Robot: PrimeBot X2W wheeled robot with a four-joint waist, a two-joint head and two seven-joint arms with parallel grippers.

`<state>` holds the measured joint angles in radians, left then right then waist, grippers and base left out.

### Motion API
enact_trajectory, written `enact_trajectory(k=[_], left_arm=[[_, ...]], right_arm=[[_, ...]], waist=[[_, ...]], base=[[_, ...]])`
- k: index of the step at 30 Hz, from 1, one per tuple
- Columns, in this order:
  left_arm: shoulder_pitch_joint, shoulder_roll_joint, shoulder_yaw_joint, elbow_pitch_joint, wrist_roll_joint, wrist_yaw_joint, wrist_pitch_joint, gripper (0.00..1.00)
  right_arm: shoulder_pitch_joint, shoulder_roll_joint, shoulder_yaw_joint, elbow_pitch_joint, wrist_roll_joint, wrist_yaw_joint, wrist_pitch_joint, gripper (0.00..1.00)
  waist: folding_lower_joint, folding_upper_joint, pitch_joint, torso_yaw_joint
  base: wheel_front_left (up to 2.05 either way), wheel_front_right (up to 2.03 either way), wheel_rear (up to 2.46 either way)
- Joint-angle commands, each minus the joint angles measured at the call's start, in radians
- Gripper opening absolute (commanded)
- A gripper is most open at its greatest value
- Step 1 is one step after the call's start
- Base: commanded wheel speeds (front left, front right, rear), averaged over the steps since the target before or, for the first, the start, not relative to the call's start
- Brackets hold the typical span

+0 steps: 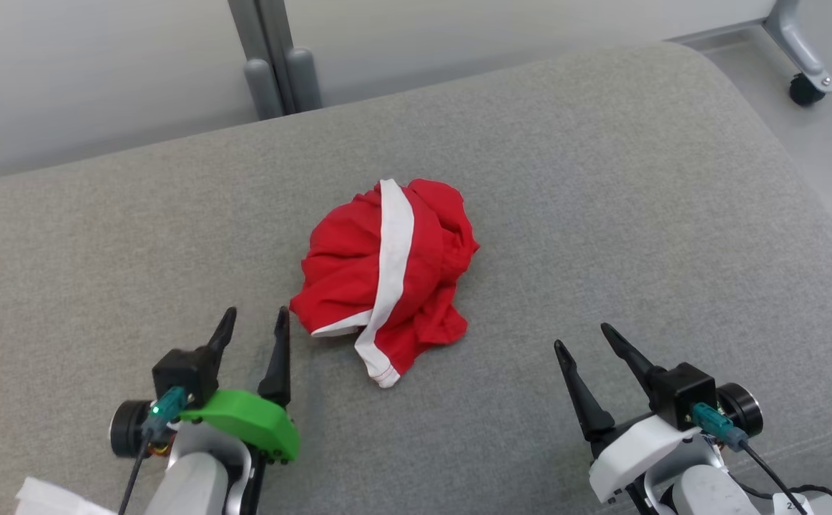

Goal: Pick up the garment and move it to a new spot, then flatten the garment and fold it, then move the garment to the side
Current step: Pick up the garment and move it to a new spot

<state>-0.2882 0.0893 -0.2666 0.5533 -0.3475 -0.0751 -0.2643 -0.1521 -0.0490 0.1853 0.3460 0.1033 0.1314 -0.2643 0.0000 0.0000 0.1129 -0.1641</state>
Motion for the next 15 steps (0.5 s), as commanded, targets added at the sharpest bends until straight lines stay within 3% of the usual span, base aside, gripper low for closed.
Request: enact_trajectory(k=[1,9,15], left_arm=[[0.043,0.005,0.027,-0.025,0.025,0.001,0.0,1.0],[0.233,-0.016,0.209,-0.148,0.109,-0.008,0.0,1.0],[0.311,-0.035,0.265,-0.176,0.131,-0.021,0.0,1.0]], right_arm=[[0.018,-0.004,0.0,-0.001,0.0,-0.001,0.0,1.0],[0.062,-0.004,0.001,0.006,0.005,-0.001,0.0,1.0],[0.08,-0.003,0.003,0.015,0.006,-0.001,0.0,1.0]], waist=[[0.0,0.0,-0.032,0.023],[0.0,0.0,-0.089,0.039],[0.0,0.0,-0.096,0.056]], base=[[0.0,0.0,0.0],[0.0,0.0,0.0],[0.0,0.0,0.0]])
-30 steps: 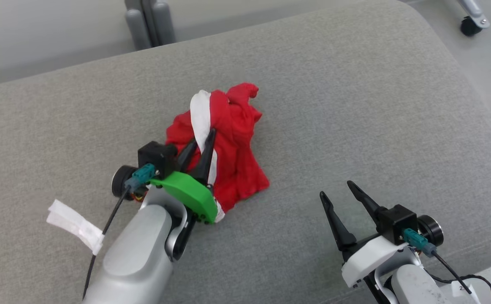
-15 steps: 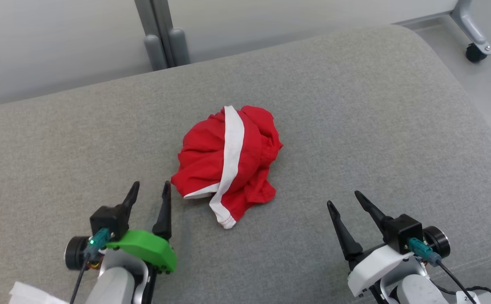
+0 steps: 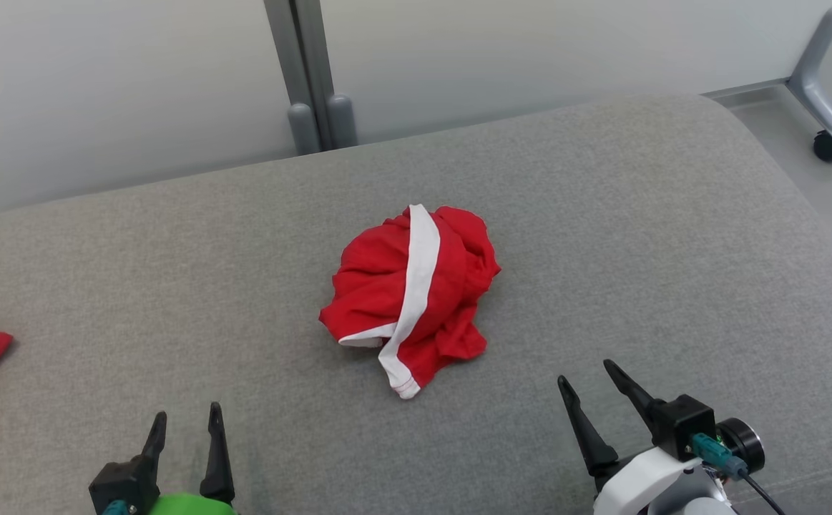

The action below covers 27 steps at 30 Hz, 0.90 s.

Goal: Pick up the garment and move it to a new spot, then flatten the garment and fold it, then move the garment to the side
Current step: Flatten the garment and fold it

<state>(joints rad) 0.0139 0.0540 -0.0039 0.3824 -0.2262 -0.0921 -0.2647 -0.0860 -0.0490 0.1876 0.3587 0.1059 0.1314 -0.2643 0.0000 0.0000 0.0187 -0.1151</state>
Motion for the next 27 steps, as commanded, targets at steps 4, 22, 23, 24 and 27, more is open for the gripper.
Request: enact_trajectory(k=[4,22,23,24,27], left_arm=[[0.011,-0.003,-0.014,-0.004,-0.007,-0.01,0.0,1.0],[-0.134,-0.002,-0.09,0.015,-0.045,-0.024,0.0,1.0],[-0.135,-0.002,-0.091,0.016,-0.047,-0.025,0.0,1.0],[-0.136,-0.002,-0.092,0.017,-0.046,-0.026,0.0,1.0],[-0.141,-0.002,-0.09,0.02,-0.05,-0.027,0.0,1.0]], right_arm=[[0.013,-0.003,0.009,0.002,0.007,-0.001,0.0,1.0],[-0.265,-0.004,0.305,0.154,0.069,-0.001,0.0,1.0],[-0.276,-0.005,0.313,0.177,0.07,-0.001,0.0,1.0],[-0.287,-0.005,0.321,0.205,0.071,-0.001,0.0,1.0],[-0.308,-0.005,0.316,0.275,0.07,-0.001,0.0,1.0]], waist=[[0.0,0.0,0.003,0.022],[0.0,0.0,0.167,0.255],[0.0,0.0,0.17,0.266],[0.0,0.0,0.174,0.279],[0.0,0.0,0.18,0.303]], base=[[0.0,0.0,0.0],[0.0,0.0,0.0],[0.0,0.0,0.0],[0.0,0.0,0.0],[0.0,0.0,0.0]])
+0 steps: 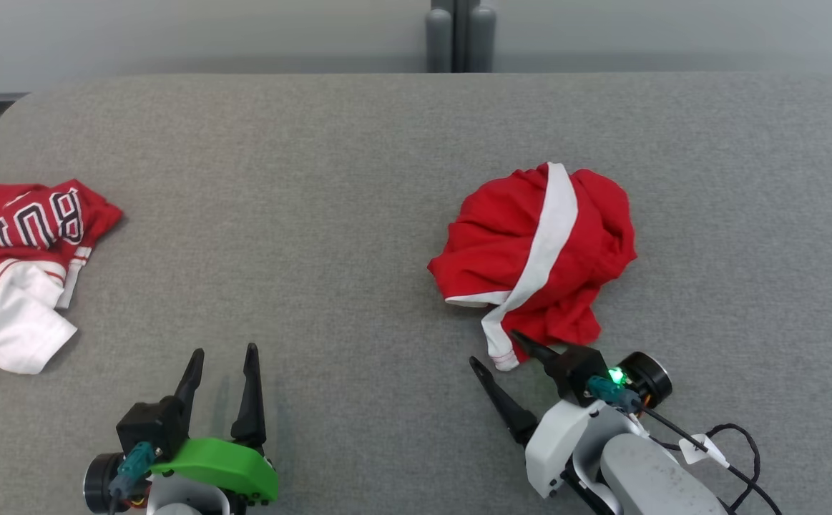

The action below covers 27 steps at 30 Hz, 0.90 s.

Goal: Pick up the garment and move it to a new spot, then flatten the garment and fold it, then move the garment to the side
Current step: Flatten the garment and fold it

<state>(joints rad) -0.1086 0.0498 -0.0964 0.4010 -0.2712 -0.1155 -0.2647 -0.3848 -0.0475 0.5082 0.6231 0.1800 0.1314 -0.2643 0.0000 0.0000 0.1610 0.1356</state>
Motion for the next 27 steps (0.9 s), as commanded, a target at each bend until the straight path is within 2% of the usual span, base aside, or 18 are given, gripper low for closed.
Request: enact_trajectory(k=[1,2,3,4,7,11,17,22,27], left_arm=[[-0.019,0.002,0.002,0.002,-0.006,-0.005,0.0,1.0],[-0.02,0.002,0.003,0.004,-0.01,-0.005,0.0,1.0],[-0.021,0.002,0.004,0.005,-0.01,-0.006,0.0,1.0],[-0.023,0.002,0.006,0.007,-0.01,-0.006,0.0,1.0],[-0.02,0.002,0.01,0.01,-0.015,-0.004,0.0,1.0],[-0.015,0.002,0.011,0.013,-0.021,0.0,0.0,1.0],[0.01,0.002,0.015,0.018,-0.018,0.005,0.0,1.0],[0.036,0.002,0.014,0.027,-0.011,0.012,0.0,1.0],[0.046,0.002,-0.002,0.037,-0.017,0.018,0.0,1.0]], right_arm=[[-0.012,-0.006,-0.015,0.029,-0.007,-0.001,0.0,1.0],[-0.017,-0.006,-0.026,0.042,-0.008,-0.001,0.0,0.71],[-0.02,-0.005,-0.03,0.049,-0.01,-0.001,0.0,0.2],[-0.017,-0.005,-0.034,0.057,-0.012,-0.001,0.0,0.0],[-0.012,-0.006,-0.06,0.064,-0.011,-0.001,0.0,0.0],[0.008,-0.006,-0.132,0.011,-0.014,-0.001,0.0,0.0],[0.03,-0.004,-0.227,-0.203,0.007,-0.001,0.0,0.0],[-0.032,-0.006,-0.267,-0.38,0.034,-0.001,0.0,0.0],[-0.124,-0.005,-0.259,-0.456,0.037,-0.001,0.0,0.0]], waist=[[0.0,0.0,0.039,0.057],[0.0,0.0,0.04,0.061],[0.0,0.0,0.041,0.063],[0.0,0.0,0.042,0.064],[0.0,0.0,0.04,0.06],[0.0,0.0,0.026,0.041],[0.0,0.0,-0.011,0.004],[0.0,0.0,-0.048,-0.023],[0.0,0.0,-0.07,-0.023]], base=[[0.0,0.0,0.0],[0.0,0.0,0.0],[0.0,0.0,0.0],[0.0,0.0,0.0],[0.0,0.0,0.0],[0.0,0.0,0.0],[0.0,0.0,0.0],[0.0,0.0,0.0],[0.0,0.0,0.0]])
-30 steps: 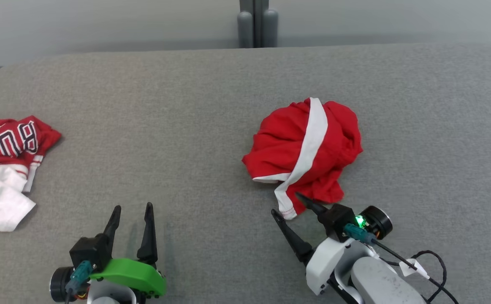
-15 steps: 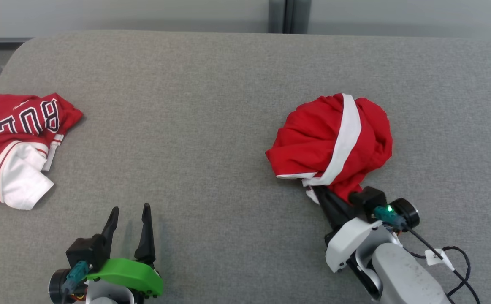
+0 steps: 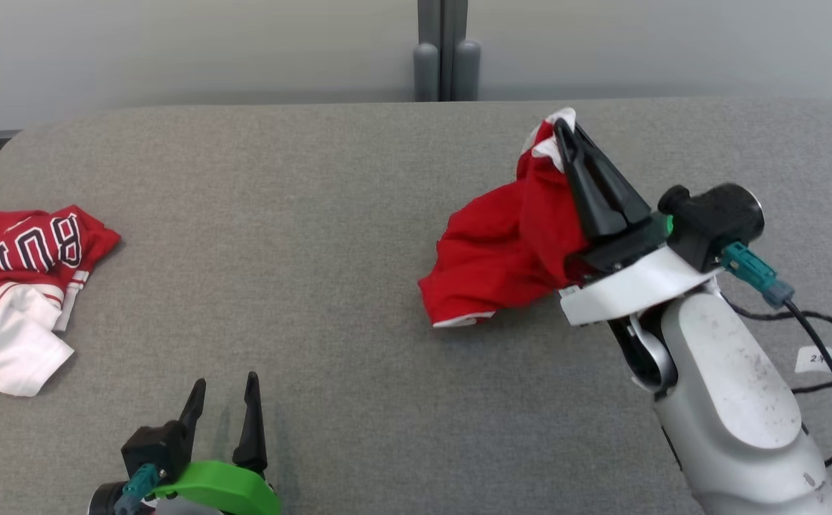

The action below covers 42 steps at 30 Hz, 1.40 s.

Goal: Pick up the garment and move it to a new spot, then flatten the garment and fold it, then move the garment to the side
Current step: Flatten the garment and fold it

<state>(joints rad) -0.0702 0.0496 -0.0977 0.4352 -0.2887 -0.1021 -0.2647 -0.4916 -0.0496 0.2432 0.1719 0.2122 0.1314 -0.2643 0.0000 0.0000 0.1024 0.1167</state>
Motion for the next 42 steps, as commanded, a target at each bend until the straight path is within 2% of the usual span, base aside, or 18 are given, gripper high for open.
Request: enact_trajectory(k=[1,11,16,20,25,28,36,37,38,39,42], left_arm=[[0.008,0.003,-0.004,0.004,-0.001,0.004,0.0,1.0],[0.009,0.003,-0.021,0.009,-0.009,0.005,0.0,1.0],[0.013,0.003,-0.026,0.011,-0.016,0.006,0.0,1.0],[0.021,0.002,-0.024,0.014,-0.016,0.008,0.0,1.0],[0.021,0.002,-0.016,0.014,-0.009,0.009,0.0,1.0],[0.022,0.002,-0.012,0.016,-0.006,0.008,0.0,1.0],[0.035,0.003,-0.011,0.016,0.004,0.003,0.0,1.0],[0.035,0.002,-0.013,0.016,0.007,0.002,0.0,1.0],[0.036,0.003,-0.013,0.016,0.008,0.001,0.0,1.0],[0.036,0.003,-0.013,0.017,0.011,0.001,0.0,1.0],[0.039,0.003,-0.013,0.016,0.016,0.0,0.0,1.0]], right_arm=[[-0.037,-0.003,0.015,-0.005,0.001,-0.001,0.0,0.0],[-0.349,-0.008,0.206,0.064,0.03,-0.001,0.0,0.0],[-0.472,-0.004,0.24,0.092,0.057,-0.001,0.0,0.0],[-0.503,-0.005,0.222,0.088,0.074,-0.001,0.0,0.0],[-0.44,-0.008,0.178,0.093,0.074,-0.001,0.0,0.0],[-0.365,-0.035,0.14,0.106,0.079,-0.001,0.0,0.0],[-0.072,-0.121,-0.078,0.231,0.03,-0.001,0.0,0.0],[-0.036,-0.13,-0.112,0.259,0.015,-0.001,0.0,0.25],[-0.011,-0.135,-0.147,0.279,0.003,-0.001,0.0,0.43],[0.019,-0.137,-0.183,0.302,-0.016,-0.001,0.0,1.0],[0.072,-0.124,-0.258,0.334,-0.063,-0.001,0.0,1.0]], waist=[[0.0,0.0,-0.015,-0.002],[0.0,0.0,-0.013,0.064],[0.0,0.0,-0.007,0.088],[0.0,0.0,-0.004,0.087],[0.0,0.0,-0.002,0.056],[0.0,0.0,-0.005,0.033],[0.0,0.0,-0.017,-0.018],[0.0,0.0,-0.018,-0.022],[0.0,0.0,-0.019,-0.025],[0.0,0.0,-0.02,-0.028],[0.0,0.0,-0.022,-0.034]], base=[[0.0,0.0,0.0],[0.0,0.0,0.0],[0.0,0.0,0.0],[0.0,0.0,0.0],[0.0,0.0,0.0],[0.0,0.0,0.0],[0.0,0.0,0.0],[0.0,0.0,0.0],[0.0,0.0,0.0],[0.0,0.0,0.0],[0.0,0.0,0.0]])
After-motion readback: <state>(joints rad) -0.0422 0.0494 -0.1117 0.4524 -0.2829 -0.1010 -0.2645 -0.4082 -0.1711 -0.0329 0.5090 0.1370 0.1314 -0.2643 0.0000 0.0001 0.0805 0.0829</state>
